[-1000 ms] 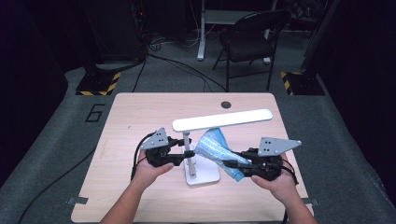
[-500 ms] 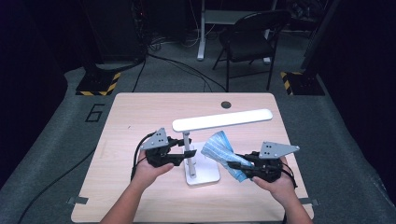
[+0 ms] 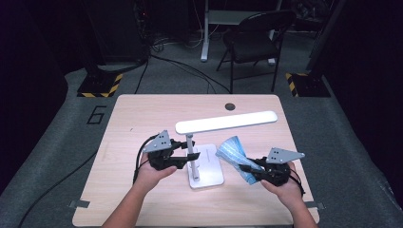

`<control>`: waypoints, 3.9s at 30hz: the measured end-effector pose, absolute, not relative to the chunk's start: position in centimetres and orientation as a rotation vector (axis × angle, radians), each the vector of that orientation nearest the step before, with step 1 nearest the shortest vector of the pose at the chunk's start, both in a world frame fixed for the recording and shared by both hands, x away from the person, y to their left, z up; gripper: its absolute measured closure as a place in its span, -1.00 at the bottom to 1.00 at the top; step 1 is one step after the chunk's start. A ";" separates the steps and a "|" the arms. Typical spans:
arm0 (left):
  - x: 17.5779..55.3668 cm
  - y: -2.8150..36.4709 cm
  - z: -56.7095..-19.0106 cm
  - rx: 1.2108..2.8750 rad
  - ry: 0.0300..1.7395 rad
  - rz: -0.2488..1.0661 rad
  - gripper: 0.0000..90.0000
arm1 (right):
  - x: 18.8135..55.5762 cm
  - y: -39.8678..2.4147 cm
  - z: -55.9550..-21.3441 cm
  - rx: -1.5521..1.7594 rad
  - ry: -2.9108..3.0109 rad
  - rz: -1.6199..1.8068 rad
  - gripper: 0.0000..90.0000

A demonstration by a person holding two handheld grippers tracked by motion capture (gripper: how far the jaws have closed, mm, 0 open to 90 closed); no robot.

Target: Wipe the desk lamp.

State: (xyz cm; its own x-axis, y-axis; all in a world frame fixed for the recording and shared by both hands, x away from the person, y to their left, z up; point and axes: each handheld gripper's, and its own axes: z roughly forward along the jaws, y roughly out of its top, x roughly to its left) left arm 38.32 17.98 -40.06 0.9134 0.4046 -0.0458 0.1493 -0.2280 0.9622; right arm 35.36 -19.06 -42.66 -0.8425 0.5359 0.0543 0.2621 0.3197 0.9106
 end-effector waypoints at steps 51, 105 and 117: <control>38.4 18.0 -40.1 1.801 0.412 0.237 0.14 | 36.1 -23.4 -51.4 1.055 2.271 1.150 0.50; 37.3 16.5 -40.0 1.818 0.369 0.193 0.13 | 34.9 -13.6 -48.2 0.821 2.357 1.404 0.29; 37.6 16.0 -40.4 1.827 0.367 0.177 0.08 | 34.6 -10.7 -49.0 0.768 2.420 1.425 0.29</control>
State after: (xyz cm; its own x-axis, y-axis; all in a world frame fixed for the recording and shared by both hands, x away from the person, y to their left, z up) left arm 37.59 16.03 -40.42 0.9386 0.3383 -0.0678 0.1579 -0.2466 0.9562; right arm 34.56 -10.67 -49.02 -0.8364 0.5442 0.0658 0.3215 0.3898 0.8629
